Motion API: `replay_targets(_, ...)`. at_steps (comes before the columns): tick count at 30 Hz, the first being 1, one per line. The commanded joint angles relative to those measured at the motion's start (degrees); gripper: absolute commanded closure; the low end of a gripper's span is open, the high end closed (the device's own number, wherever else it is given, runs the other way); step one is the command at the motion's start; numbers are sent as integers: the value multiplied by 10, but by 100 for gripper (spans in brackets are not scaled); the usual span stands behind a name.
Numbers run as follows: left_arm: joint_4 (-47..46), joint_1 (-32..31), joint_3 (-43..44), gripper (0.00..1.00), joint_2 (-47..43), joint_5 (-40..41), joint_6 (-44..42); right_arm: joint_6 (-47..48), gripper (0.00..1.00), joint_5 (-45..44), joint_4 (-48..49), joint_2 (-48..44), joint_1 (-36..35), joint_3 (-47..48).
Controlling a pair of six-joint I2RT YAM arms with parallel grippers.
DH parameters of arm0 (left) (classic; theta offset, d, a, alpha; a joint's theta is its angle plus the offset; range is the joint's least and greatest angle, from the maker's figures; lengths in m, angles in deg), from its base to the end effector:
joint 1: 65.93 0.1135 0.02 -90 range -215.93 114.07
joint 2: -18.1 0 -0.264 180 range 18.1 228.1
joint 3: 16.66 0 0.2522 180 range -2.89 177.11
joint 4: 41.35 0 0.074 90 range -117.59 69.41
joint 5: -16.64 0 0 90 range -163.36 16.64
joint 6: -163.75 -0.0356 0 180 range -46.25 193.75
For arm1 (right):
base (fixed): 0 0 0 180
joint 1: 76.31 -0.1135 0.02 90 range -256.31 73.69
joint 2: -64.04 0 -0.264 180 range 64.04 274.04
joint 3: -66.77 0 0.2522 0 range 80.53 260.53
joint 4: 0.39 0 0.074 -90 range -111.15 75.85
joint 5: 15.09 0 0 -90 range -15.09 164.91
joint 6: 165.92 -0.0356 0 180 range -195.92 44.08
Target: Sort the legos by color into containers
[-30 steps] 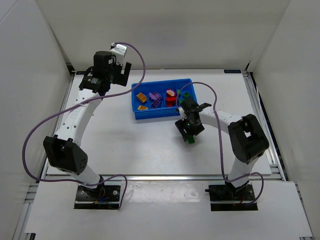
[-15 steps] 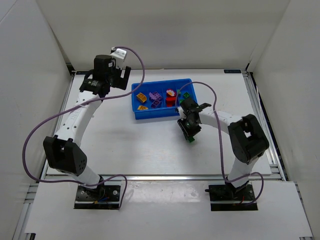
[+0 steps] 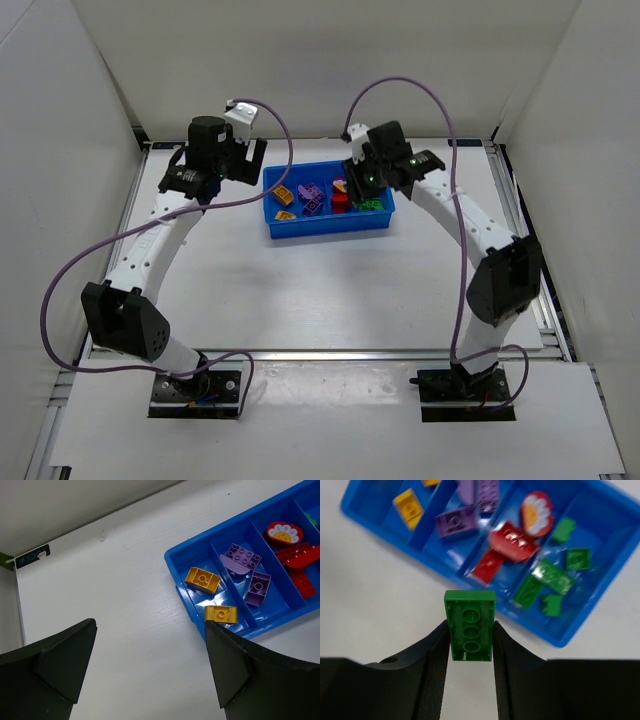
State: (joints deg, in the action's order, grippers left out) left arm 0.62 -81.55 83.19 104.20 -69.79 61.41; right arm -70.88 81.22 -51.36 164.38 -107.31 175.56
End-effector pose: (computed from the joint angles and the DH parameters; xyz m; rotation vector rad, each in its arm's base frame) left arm 0.3314 -0.0904 0.3850 0.4609 2.0103 0.0289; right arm 0.3387 0.2081 0.3363 -0.7757 2.2015 0.3559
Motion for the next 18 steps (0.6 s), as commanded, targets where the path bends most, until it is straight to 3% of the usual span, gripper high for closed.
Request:
replay_targets(1, -6, -6, 15, 1, -13, -7, 9, 8, 86, 8, -19, 75, 40, 99)
replay_targets(8, -6, -5, 19, 0, -1, -3, -1, 9, 86, 20, -15, 168, 98, 170)
replay_targets(18, -5, 7, 5, 1, 9, -15, 33, 9, 82, 64, 6, 235, 107, 176)
